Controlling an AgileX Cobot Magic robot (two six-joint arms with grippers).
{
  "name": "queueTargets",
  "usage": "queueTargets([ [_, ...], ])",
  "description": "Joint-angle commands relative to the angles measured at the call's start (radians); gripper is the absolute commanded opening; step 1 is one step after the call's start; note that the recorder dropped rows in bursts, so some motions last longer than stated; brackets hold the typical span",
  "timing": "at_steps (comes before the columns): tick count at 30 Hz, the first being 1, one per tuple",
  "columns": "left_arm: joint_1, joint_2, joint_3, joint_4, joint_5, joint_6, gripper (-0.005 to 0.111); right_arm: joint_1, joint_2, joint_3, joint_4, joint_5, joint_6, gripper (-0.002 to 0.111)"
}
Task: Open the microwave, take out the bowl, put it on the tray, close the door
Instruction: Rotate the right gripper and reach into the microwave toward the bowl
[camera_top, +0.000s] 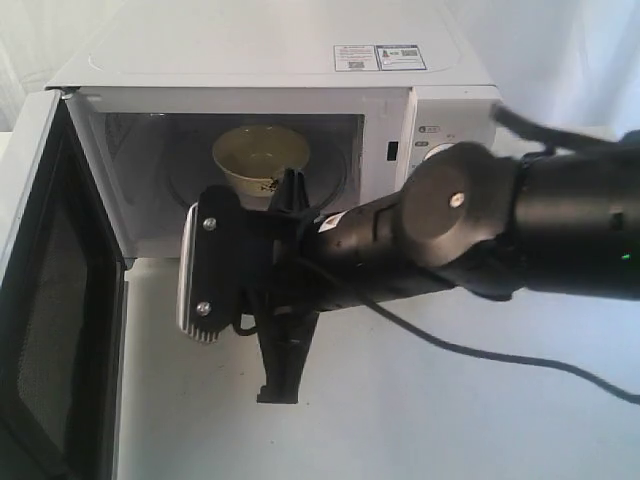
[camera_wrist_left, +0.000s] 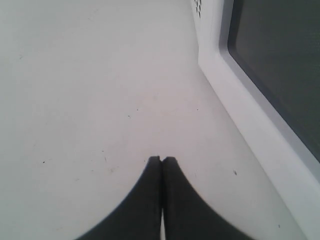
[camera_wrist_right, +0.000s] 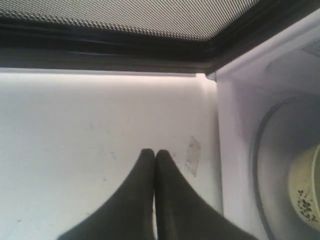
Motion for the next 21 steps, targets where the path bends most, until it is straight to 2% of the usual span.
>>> queueTargets([
  [1, 0.003, -0.006, 0.003, -0.008, 0.004, -0.003, 0.0, 0.048, 0.123, -0.017, -0.09, -0.328, -0.016, 0.0],
  [3, 0.003, -0.006, 0.003, -0.008, 0.004, -0.003, 0.0, 0.048, 0.178, -0.062, -0.09, -0.405, -0.045, 0.0],
  [9, 0.003, -0.006, 0.003, -0.008, 0.004, -0.003, 0.0, 0.048, 0.282, -0.186, -0.09, -0.447, -0.165, 0.0],
  [16, 0.003, -0.006, 0.003, -0.008, 0.004, -0.003, 0.0, 0.048, 0.332, -0.198, -0.09, -0.641, -0.202, 0.0],
  [21, 0.003, -0.006, 0.003, -0.008, 0.004, -0.003, 0.0, 0.082, 0.369, -0.198, 0.122, -0.709, -0.456, 0.0],
])
